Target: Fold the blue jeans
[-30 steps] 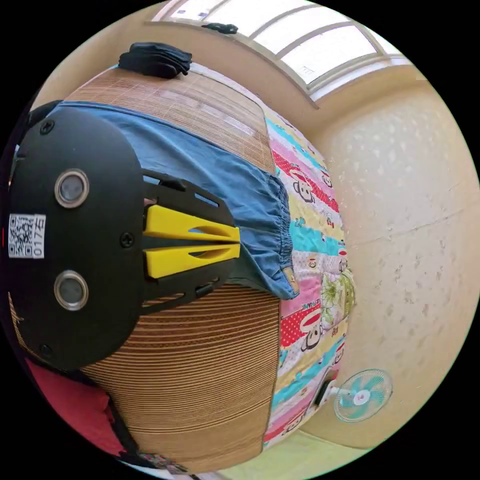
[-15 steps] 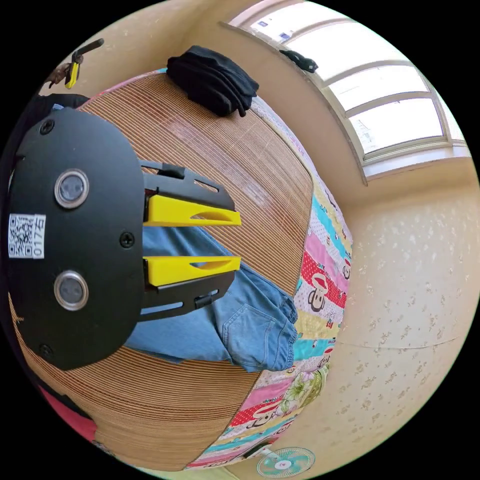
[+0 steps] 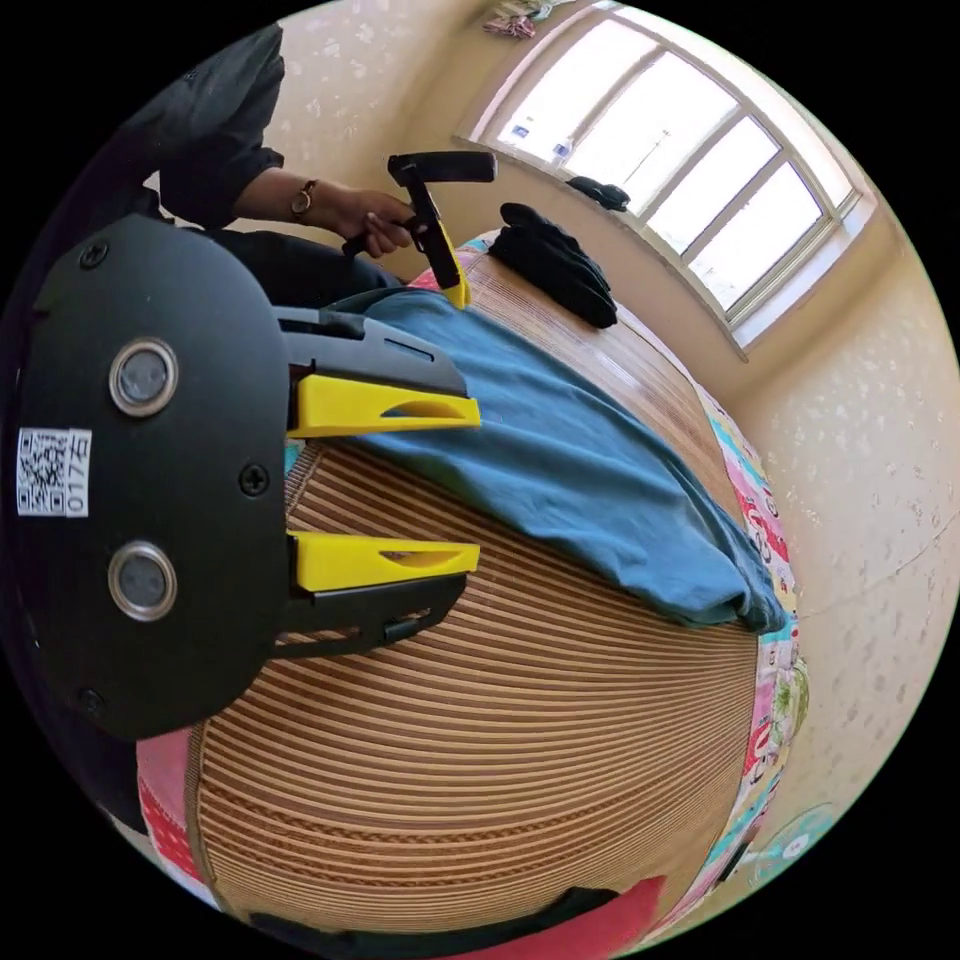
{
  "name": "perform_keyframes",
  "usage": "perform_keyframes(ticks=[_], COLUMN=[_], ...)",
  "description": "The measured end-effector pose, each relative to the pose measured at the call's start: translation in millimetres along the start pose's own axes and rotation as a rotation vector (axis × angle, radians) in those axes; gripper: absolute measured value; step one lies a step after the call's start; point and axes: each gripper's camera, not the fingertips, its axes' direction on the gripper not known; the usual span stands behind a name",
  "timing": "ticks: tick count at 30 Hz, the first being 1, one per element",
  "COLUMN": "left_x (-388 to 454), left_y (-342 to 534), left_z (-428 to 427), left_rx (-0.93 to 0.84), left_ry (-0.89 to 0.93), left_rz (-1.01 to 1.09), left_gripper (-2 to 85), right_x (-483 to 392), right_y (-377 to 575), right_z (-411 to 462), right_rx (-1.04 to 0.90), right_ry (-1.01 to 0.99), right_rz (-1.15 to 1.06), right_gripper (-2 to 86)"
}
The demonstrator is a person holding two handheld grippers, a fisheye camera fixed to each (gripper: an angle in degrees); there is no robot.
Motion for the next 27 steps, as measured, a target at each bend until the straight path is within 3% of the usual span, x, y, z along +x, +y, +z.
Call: perform_keyframes(ticks=[3,11,15,19,23,27], left_x=[16.5,44.9,41.1,46.9,69.0,70.5], left_y=[14.2,93.6,105.2,61.8,12.1,-6.8], left_z=[5.2,9.5,-7.3,-15.6,-0.6,30.7], left_rx=[-0.07,-0.341,-0.21,-0.054,-0.012,-0.059], left_ry=[0.044,0.325,0.3,0.311,0.155,0.03], left_rz=[-0.018,0.015,-0.059,-0.042,0.042,-0.008], left_gripper=[4.0,3.6,7.5,11.5,13.5,15.2], right_x=[-6.2,18.1,40.9,48.9,50.7,46.8], right_y=[9.8,88.8,86.9,33.7,-47.4,-94.6], right_z=[-10.4,-113.5,-158.4,-176.2,-162.9,-128.7], right_rx=[-0.08,-0.147,-0.043,0.077,0.147,0.063], right_ry=[-0.075,-0.138,-0.123,-0.162,-0.162,-0.155], right_rz=[-0.035,-0.084,0.021,0.064,0.133,0.236], right_gripper=[4.3,2.8,6.6,10.8,13.2,14.1])
